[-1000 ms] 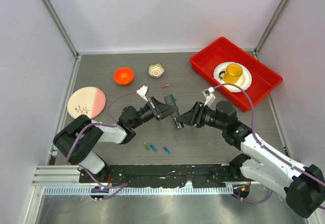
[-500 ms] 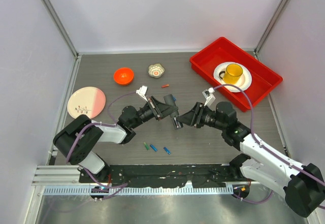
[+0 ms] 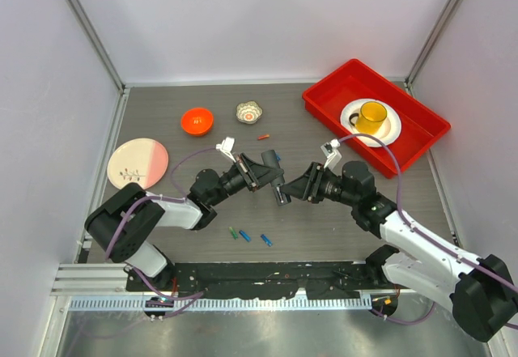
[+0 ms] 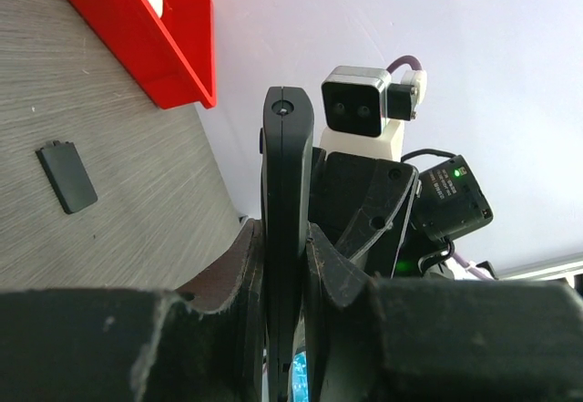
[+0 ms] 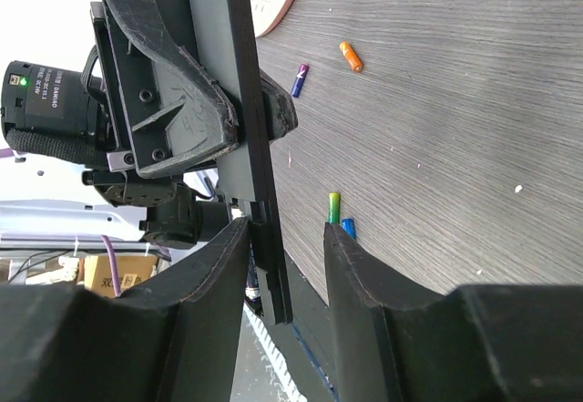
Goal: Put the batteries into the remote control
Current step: Load the battery into the remote control, then pick up the battery from the center of the board.
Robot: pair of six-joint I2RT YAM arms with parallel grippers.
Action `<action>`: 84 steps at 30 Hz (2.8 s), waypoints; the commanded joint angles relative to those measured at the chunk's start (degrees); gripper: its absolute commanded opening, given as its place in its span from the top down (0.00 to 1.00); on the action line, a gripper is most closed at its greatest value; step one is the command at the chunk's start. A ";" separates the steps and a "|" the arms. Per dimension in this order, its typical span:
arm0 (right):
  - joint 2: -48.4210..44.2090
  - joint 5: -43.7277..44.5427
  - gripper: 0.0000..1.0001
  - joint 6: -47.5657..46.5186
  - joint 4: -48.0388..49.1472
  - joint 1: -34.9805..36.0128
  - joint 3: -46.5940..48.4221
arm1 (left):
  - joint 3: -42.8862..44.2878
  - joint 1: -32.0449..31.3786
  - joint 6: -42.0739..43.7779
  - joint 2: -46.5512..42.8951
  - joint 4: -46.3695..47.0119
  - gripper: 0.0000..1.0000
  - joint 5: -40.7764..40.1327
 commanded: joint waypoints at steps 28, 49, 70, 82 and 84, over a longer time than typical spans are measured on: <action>5.02 32.32 0.37 -22.18 -24.83 -2.74 13.61 | -13.03 12.99 -5.12 -11.59 13.44 1.00 6.81; 65.82 37.43 0.29 -36.78 -25.78 1.66 65.55 | -15.76 18.88 -1.44 -31.55 -8.02 1.00 10.77; 78.24 40.41 0.16 -37.56 -21.56 1.75 71.98 | -15.59 19.41 -1.08 -29.27 -7.41 1.00 11.48; 81.67 42.96 0.24 -39.50 -22.08 3.42 74.35 | -15.50 19.32 -1.35 -27.86 -6.26 1.00 11.83; 82.03 43.05 0.25 -39.32 -22.26 3.42 74.17 | -15.59 19.32 -1.26 -27.86 -6.35 1.00 11.92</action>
